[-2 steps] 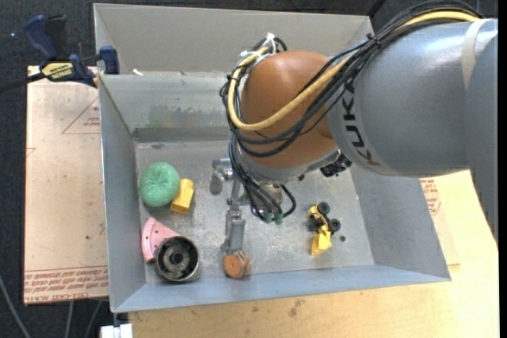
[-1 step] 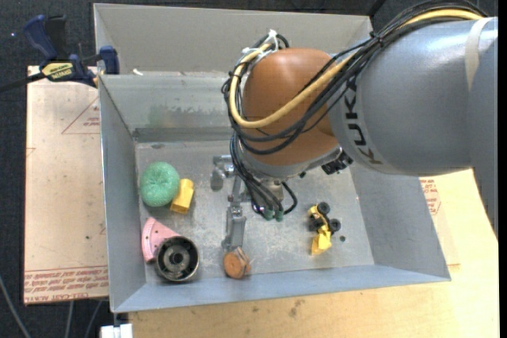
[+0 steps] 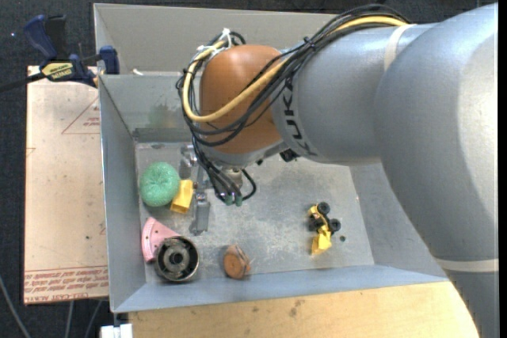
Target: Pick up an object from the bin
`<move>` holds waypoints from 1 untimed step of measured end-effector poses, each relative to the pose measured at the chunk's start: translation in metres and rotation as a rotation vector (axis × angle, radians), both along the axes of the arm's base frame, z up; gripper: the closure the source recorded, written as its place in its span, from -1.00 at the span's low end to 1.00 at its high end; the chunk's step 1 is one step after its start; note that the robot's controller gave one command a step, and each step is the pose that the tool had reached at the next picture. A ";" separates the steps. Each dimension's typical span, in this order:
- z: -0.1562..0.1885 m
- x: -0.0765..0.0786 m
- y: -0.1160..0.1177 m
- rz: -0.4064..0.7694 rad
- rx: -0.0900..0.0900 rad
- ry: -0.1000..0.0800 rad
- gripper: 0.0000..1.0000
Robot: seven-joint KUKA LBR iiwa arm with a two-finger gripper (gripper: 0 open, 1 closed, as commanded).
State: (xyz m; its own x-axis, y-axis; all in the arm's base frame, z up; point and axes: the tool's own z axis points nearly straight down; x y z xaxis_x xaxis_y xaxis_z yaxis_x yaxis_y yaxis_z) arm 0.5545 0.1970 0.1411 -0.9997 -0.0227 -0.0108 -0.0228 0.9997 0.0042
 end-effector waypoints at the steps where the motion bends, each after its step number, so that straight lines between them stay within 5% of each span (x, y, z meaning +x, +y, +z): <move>1: -0.012 -0.046 0.007 0.161 -0.006 0.014 -1.00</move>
Offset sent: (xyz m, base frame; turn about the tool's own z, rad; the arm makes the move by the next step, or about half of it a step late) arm 0.0467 0.0426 -0.0357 -0.1821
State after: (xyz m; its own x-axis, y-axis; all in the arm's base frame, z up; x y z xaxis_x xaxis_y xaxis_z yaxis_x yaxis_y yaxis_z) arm 0.5086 0.2044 0.1296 -0.9831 -0.1829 0.0038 -0.1829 0.9831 -0.0002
